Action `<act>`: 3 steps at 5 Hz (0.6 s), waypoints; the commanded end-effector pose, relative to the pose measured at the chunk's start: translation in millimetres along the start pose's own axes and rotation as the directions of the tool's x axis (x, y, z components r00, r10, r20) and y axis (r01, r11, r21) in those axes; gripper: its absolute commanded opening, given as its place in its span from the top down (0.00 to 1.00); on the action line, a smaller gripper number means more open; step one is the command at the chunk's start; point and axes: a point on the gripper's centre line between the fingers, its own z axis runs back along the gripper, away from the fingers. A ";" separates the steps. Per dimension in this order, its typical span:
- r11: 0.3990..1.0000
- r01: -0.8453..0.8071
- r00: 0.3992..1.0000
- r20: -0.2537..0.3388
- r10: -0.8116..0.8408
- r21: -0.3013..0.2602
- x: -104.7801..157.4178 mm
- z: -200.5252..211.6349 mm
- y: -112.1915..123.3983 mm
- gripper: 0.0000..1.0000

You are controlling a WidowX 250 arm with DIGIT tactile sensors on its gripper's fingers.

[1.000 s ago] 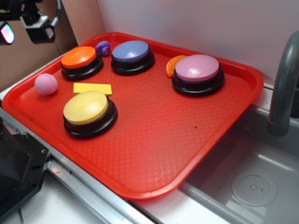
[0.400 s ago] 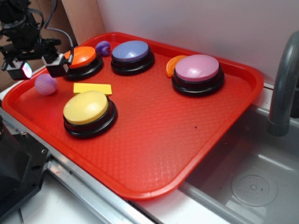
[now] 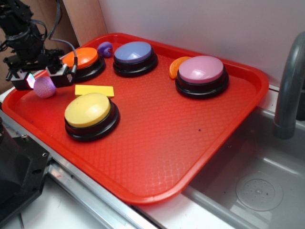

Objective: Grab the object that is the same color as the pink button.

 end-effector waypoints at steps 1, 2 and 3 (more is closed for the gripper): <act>1.000 -0.029 1.000 0.004 0.029 -0.005 4.7 -9.0 4.2 0.26; 0.999 -0.036 0.999 0.012 0.036 -0.007 5.0 -6.8 2.4 0.83; 1.000 -0.003 0.999 -0.039 0.003 -0.002 8.7 6.8 -1.3 0.93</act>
